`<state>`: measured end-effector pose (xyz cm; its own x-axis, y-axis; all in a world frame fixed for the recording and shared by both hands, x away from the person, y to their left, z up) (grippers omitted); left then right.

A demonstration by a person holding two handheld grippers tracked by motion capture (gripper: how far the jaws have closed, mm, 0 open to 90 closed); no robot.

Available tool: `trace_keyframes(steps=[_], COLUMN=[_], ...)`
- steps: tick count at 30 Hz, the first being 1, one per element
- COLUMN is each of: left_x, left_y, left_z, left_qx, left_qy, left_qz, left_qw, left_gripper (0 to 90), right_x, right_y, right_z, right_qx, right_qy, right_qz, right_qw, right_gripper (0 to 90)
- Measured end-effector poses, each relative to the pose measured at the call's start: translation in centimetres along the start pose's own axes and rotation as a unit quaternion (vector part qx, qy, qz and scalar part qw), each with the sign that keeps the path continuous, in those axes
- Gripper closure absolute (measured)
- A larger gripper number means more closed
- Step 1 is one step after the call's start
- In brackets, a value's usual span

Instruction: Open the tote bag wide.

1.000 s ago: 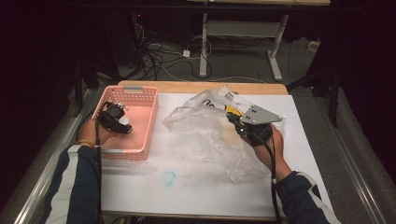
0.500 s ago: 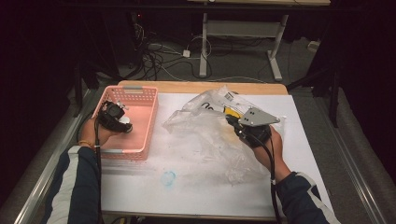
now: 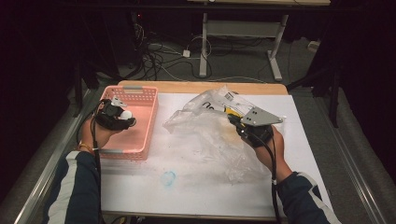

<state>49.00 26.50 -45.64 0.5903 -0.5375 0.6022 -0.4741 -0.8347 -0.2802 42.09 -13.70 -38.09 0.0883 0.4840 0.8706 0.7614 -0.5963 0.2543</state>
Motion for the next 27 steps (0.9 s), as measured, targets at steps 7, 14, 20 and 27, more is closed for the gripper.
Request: trace_keyframes(steps=[7,14,20,27], left_x=[1.5,2.3,2.8,3.7], left_y=[2.0,4.3,6.3,9.1], left_z=[-2.4,-4.6,-6.5,-9.8], left_qx=[-0.004,-0.010,-0.021,-0.037], left_qy=[0.068,0.121,0.154,0.208], left_qz=[0.010,0.033,0.040,0.069], left_qw=[0.9977,0.9920,0.9871,0.9749], left_gripper=[48.6,48.6,48.6,48.6], right_x=[0.0,0.1,-0.1,-0.2], right_y=[0.6,1.0,1.4,1.3], right_z=[-0.5,-1.1,-1.3,-1.2], right_qx=[-0.008,-0.017,-0.019,-0.012], right_qy=[0.009,0.014,0.015,0.019], right_qz=[0.008,0.011,0.015,0.023], right_qw=[0.9999,0.9997,0.9996,0.9995], right_gripper=[90.0,90.0,90.0,90.0])
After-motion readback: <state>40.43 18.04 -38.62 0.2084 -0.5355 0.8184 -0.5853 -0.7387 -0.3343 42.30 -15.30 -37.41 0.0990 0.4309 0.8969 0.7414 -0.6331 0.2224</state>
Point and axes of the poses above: each handheld gripper's, and its own axes: z roughly forward along the jaws, x roughly out of its top, y roughly to its right, the point moved 6 cm from there along z, roughly forward along the jaws, and after that the axes turned 8 degrees about x, right-handed, at the moved point
